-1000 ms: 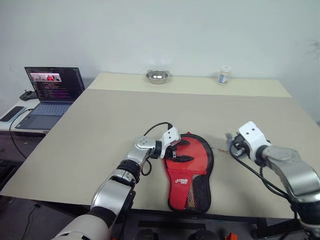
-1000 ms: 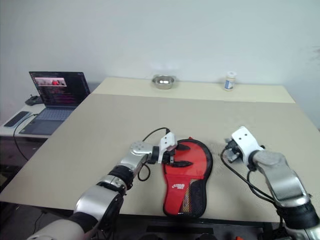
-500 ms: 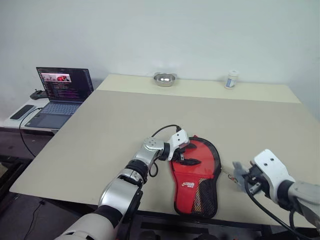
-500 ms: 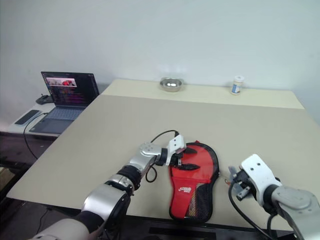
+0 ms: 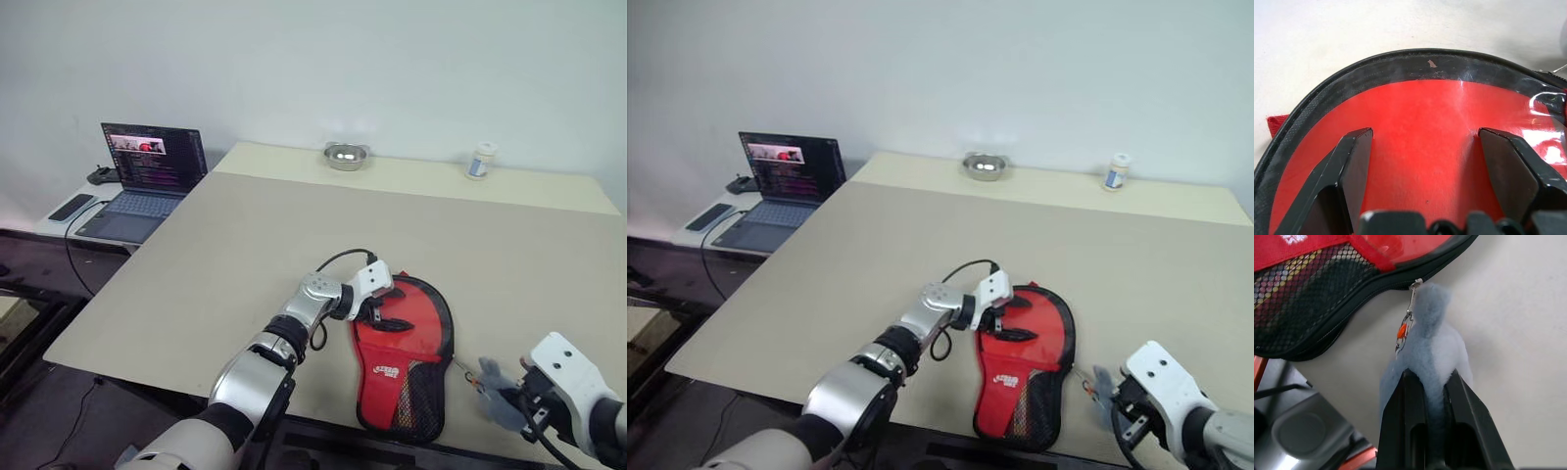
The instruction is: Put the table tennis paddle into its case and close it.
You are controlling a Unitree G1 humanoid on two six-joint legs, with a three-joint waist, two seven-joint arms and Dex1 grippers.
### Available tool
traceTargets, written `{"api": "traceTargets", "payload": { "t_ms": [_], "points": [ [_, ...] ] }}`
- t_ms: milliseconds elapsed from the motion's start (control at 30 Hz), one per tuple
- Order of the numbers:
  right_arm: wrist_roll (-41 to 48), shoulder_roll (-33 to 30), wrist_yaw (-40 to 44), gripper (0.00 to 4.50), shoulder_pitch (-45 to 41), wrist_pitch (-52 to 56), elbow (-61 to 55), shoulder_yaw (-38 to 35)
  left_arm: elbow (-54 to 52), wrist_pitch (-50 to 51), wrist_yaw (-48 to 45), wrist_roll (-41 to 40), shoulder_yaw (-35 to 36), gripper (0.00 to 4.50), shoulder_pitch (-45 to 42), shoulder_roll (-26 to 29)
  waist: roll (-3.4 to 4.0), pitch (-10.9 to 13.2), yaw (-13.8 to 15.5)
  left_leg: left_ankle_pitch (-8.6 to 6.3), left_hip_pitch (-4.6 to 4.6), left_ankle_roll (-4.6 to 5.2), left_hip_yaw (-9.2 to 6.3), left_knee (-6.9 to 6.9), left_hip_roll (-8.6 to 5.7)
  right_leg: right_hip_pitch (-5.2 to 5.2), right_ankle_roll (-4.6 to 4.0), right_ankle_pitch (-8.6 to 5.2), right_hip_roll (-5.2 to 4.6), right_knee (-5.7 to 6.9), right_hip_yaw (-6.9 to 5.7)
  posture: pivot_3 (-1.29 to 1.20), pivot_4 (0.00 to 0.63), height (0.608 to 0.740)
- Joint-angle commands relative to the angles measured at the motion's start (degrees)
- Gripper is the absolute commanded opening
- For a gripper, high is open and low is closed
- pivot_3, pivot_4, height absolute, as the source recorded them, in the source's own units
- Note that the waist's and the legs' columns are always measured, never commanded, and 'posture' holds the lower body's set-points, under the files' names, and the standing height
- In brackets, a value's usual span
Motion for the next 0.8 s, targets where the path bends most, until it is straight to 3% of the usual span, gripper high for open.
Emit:
{"api": "traceTargets", "payload": {
  "t_ms": [33, 167, 333, 533, 767, 800],
  "points": [
    [8.92, -3.88, -0.69, 0.00, 6.74, -1.38, -1.27, -4.50, 7.76, 4.14, 0.84, 7.35, -5.80, 3.75, 5.11, 1.33, -0.01, -0.02, 0.05, -0.04, 0.00, 0.07, -0.05, -0.02, -0.11, 0.05, 0.05, -0.03, -0.10, 0.00, -0.05, 0.00, 0.150, 0.740],
    [14.01, -7.61, -3.23, 0.00, 12.14, -5.79, -1.27, -5.84, 7.71, 4.05, 0.66, 7.32, -6.15, 3.75, 5.18, 0.84, -0.04, -0.03, 0.08, -0.20, 0.02, 0.29, -0.29, 0.03, -0.40, 0.37, 0.27, -0.15, -0.40, -0.19, -0.33, 0.00, 0.150, 0.740],
    [11.78, -7.79, -6.54, 0.00, 16.74, -10.02, -1.27, -4.92, 7.65, 3.92, 0.45, 7.11, -6.55, 3.75, 5.28, 0.85, -0.05, -0.11, 0.08, -0.32, 0.07, 0.29, -0.75, 0.00, -0.42, 0.88, 0.31, -0.15, -0.41, -0.86, -0.78, 0.00, 0.150, 0.740],
    [7.45, -4.77, -12.02, 0.00, 9.52, -11.33, -0.96, 1.53, 7.61, 3.89, 0.40, 7.02, -6.75, 3.75, 5.17, 0.90, -0.08, -0.16, -0.19, -0.35, 0.10, 0.31, -0.83, 0.02, -0.42, 0.95, 0.32, -0.16, -0.39, -0.90, -0.84, 0.00, 0.150, 0.740],
    [8.09, -2.02, -13.94, 2.27, 3.11, -7.42, 1.01, 4.42, 7.40, 3.66, -0.08, 6.78, -6.76, 3.75, 5.17, 0.71, -0.09, -0.19, -0.57, -0.35, 0.15, 0.31, -0.85, 0.05, -0.39, 0.99, 0.33, -0.15, -0.38, -0.89, -0.83, 0.00, 0.150, 0.740],
    [8.49, -1.42, -14.55, 2.27, 2.21, -7.02, 1.54, 4.81, 7.36, 3.60, -0.20, 6.72, -6.74, 3.75, 5.18, 0.65, -0.10, -0.20, -0.58, -0.35, 0.15, 0.31, -0.85, 0.05, -0.39, 0.99, 0.33, -0.15, -0.38, -0.89, -0.83, 0.00, 0.150, 0.740]
  ]
}}
